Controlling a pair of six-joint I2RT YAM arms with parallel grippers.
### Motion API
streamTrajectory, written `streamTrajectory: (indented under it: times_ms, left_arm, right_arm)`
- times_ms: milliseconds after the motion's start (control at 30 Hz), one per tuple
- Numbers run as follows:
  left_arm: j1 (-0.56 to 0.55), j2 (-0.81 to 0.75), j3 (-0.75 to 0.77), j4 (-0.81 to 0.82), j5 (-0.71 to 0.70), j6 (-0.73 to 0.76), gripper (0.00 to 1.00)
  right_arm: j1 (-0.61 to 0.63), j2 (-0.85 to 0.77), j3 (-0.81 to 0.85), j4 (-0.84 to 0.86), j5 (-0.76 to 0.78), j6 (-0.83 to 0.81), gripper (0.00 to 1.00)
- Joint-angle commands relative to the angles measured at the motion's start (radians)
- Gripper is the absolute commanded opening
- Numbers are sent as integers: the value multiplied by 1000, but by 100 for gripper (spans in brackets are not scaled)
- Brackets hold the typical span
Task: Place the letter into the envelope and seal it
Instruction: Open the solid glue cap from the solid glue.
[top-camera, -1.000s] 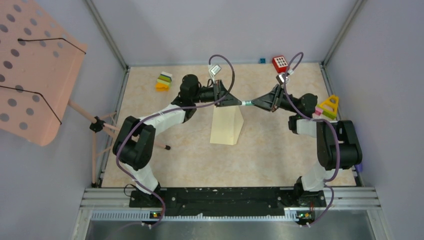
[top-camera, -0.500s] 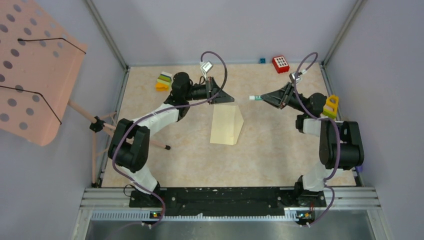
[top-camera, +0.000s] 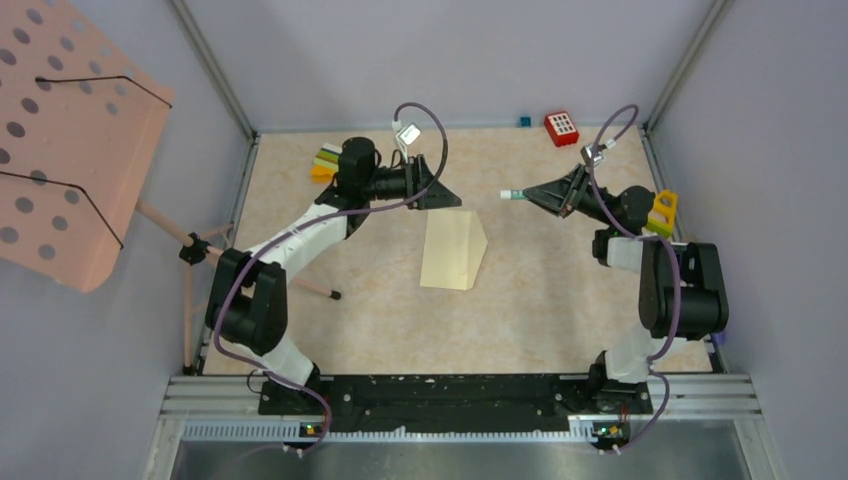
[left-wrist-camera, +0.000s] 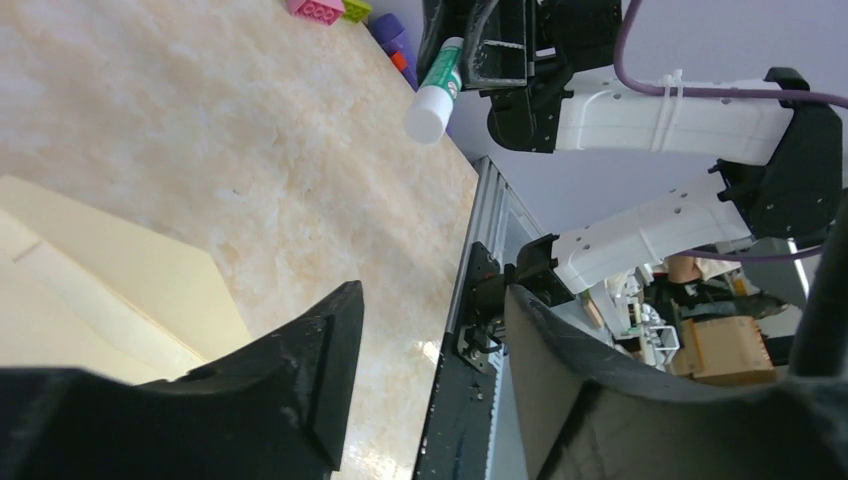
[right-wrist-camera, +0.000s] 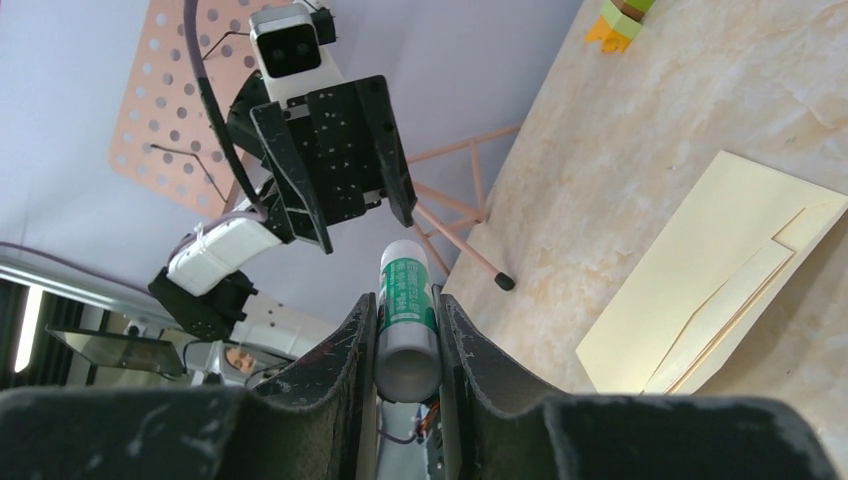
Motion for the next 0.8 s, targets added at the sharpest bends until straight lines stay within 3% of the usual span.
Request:
streamTrajectory:
  times_ms: [0,167,767]
  left_arm:
    - [-2,-57,22,-25,-3,60,64]
    - [-48,-29,41,-41,20,80,71]
    - [-111,53,119,-84,52,95,72]
  right_arm:
    - [22,-25,-2,90,13,20,0]
    - [92,-48,7,63,9,-4,0]
    - [148,-17,12,104,-5,19,0]
